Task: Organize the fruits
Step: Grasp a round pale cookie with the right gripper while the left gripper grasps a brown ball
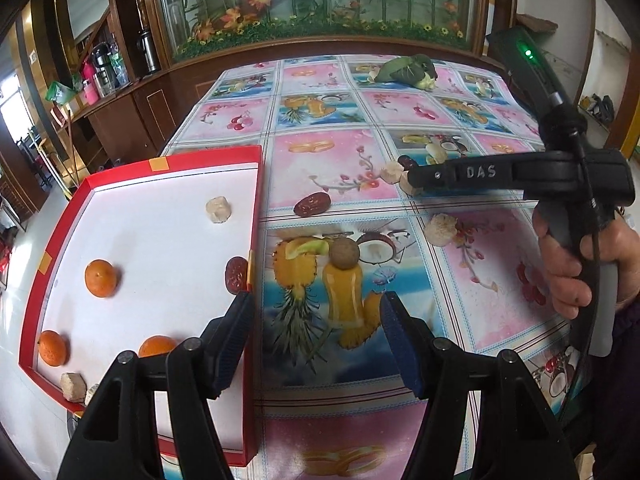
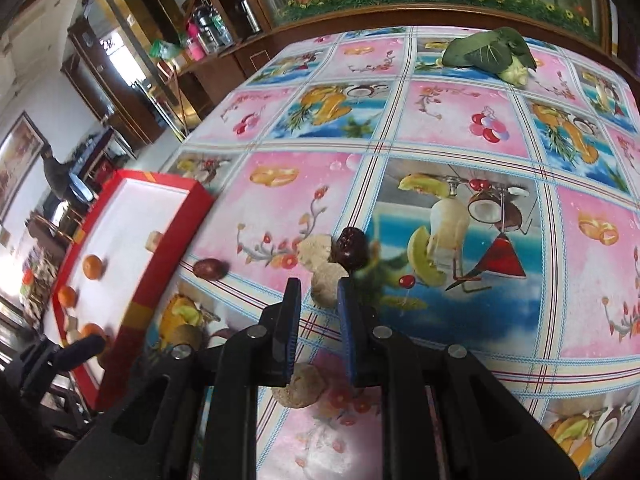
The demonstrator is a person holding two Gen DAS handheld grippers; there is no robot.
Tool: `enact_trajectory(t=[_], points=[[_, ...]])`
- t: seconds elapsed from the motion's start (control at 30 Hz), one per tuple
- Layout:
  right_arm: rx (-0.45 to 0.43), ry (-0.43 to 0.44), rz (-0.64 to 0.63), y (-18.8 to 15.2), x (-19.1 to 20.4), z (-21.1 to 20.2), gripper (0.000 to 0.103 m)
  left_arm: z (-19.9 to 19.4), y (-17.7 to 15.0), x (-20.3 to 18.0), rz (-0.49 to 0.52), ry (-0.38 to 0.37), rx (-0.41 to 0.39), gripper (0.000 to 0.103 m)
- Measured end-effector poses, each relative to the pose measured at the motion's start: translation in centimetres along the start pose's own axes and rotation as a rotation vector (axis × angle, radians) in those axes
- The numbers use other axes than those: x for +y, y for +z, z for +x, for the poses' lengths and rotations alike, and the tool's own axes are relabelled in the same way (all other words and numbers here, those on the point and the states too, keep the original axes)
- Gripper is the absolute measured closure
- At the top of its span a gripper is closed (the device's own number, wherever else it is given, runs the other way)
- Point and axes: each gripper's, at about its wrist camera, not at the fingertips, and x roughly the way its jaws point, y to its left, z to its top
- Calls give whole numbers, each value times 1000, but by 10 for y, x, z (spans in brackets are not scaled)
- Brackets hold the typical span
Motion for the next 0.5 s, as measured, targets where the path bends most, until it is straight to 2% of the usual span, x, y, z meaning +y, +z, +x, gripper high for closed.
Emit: enact_trajectory(t=[0.13,0.2,0.27,0.37,0.5], points=[[-13,-21,-25,0,3,2,80,1,-3,2,-8,-17,4,38],[-16,-18,-33,-1,5,1,72,2,-3,2,-9,-24,6,38],[-9,-32,-47,-1,9,2,57,2,-4,1,-12,-33,8,38],[-25,-50,-75,-3,15,3,57,2,-4,1,-9,-43,8,38],[-18,-136,-73,-3,11,12,58,2,-3,1,-12,-53,7,38]])
